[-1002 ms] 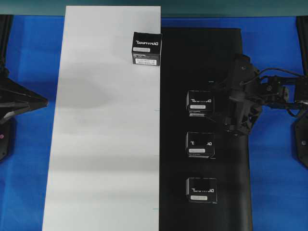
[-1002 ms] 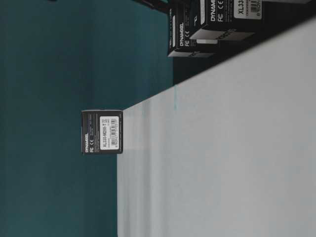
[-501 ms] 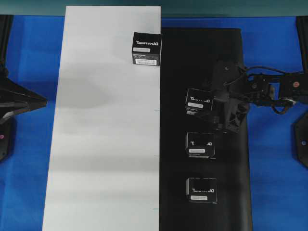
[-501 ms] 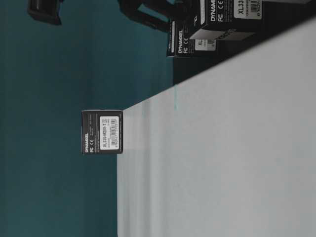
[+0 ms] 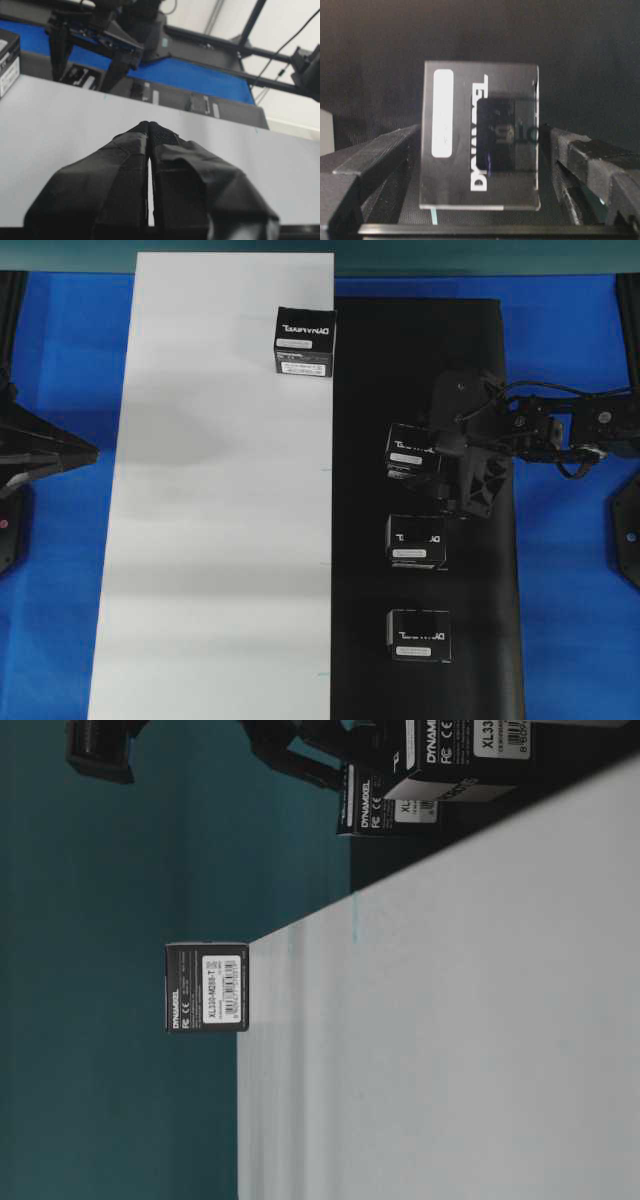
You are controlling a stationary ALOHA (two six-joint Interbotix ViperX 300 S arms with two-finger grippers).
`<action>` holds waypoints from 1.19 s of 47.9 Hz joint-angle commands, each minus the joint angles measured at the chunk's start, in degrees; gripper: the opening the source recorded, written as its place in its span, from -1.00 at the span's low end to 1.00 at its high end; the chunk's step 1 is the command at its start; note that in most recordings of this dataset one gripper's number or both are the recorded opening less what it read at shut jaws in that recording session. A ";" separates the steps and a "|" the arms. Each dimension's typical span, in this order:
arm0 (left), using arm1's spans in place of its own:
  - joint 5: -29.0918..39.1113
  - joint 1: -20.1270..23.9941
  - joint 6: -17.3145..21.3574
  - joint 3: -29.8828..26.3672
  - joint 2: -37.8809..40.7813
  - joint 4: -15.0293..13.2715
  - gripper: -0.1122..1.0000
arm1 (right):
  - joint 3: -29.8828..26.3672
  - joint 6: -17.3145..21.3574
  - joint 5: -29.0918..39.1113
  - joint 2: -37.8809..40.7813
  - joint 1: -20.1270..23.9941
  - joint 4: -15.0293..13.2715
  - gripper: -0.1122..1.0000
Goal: Place the box from the black base onto the white base.
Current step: 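Lower the right gripper around the top box and close on it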
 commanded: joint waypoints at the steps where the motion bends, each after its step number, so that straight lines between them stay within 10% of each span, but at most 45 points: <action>1: -0.26 -0.09 0.09 -1.67 0.09 0.18 -0.79 | -0.79 -0.09 -0.18 0.62 0.26 -0.09 0.99; 27: -0.18 -0.09 0.09 -1.67 -0.09 0.18 -0.79 | -0.79 0.00 0.44 0.62 0.26 -0.09 0.97; 42: -0.26 -0.09 0.09 -1.67 -0.35 0.09 -0.79 | -0.88 0.26 0.79 0.18 1.23 0.35 0.46; 57: -0.18 -0.18 0.09 -1.58 -0.44 0.09 -0.79 | -1.05 0.44 2.11 -0.18 1.32 0.44 0.44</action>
